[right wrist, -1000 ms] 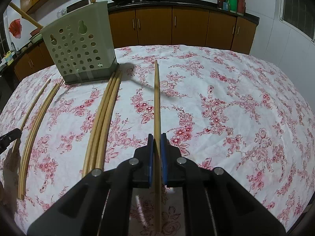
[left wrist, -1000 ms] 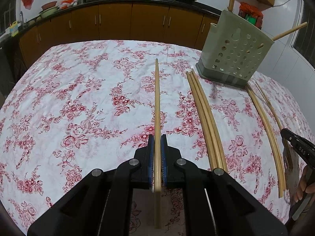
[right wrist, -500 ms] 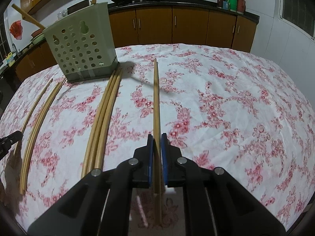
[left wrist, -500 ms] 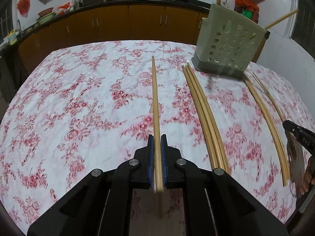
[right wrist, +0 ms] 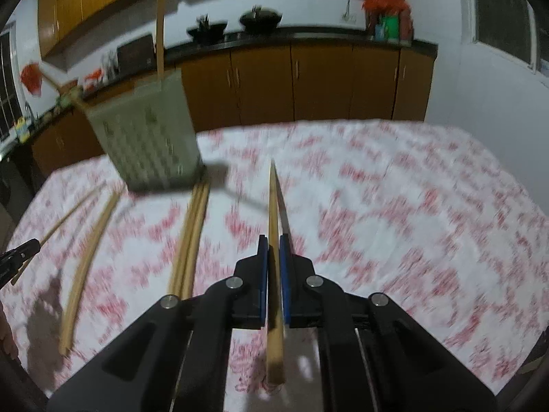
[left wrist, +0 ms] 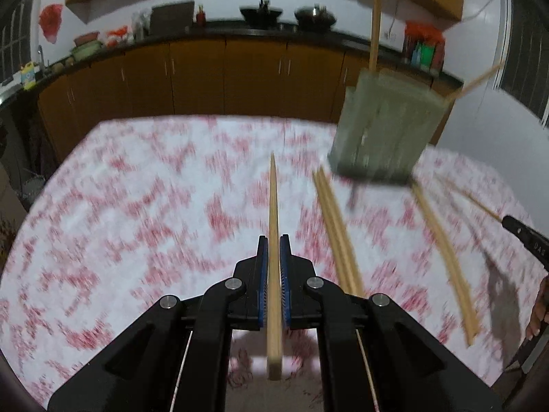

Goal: Organize utensils

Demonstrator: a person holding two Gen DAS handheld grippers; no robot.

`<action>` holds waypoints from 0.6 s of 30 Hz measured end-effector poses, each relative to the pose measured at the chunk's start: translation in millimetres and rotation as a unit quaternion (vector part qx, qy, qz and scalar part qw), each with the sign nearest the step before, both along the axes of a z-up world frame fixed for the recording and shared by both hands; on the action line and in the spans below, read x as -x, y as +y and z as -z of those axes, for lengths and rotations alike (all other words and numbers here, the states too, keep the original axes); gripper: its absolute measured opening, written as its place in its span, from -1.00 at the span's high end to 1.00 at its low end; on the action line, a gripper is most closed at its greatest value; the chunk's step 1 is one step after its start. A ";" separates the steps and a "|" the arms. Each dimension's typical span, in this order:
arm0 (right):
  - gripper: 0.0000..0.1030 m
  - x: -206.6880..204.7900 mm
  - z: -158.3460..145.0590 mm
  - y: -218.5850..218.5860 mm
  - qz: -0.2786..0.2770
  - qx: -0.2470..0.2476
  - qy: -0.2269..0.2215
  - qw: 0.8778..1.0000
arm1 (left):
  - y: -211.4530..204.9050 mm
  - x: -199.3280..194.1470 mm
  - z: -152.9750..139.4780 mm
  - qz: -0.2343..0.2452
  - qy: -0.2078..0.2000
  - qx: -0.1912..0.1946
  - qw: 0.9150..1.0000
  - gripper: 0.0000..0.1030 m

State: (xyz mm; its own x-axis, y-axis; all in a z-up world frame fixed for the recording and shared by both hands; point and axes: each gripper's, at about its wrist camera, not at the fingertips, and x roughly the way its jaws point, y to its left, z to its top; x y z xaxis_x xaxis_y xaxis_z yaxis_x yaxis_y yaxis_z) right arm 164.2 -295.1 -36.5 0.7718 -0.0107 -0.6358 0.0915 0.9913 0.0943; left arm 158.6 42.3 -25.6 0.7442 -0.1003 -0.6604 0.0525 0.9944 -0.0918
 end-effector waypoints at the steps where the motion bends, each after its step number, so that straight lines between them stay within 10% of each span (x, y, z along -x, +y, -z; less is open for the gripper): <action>1: 0.84 1.5 -7.1 -1.8 0.003 -0.001 -0.011 1.000 | 1.6 0.6 -7.2 -0.001 -0.010 0.004 1.000 0.85; 10: 0.84 7.3 -53.1 -8.6 0.014 -0.008 -0.078 0.997 | 4.1 1.3 -65.4 -0.005 -0.091 0.021 0.996 0.88; 18: 0.84 11.2 -53.3 -6.5 0.011 -0.010 -0.080 0.997 | 8.1 -3.5 -25.9 0.011 -0.026 0.009 1.000 0.86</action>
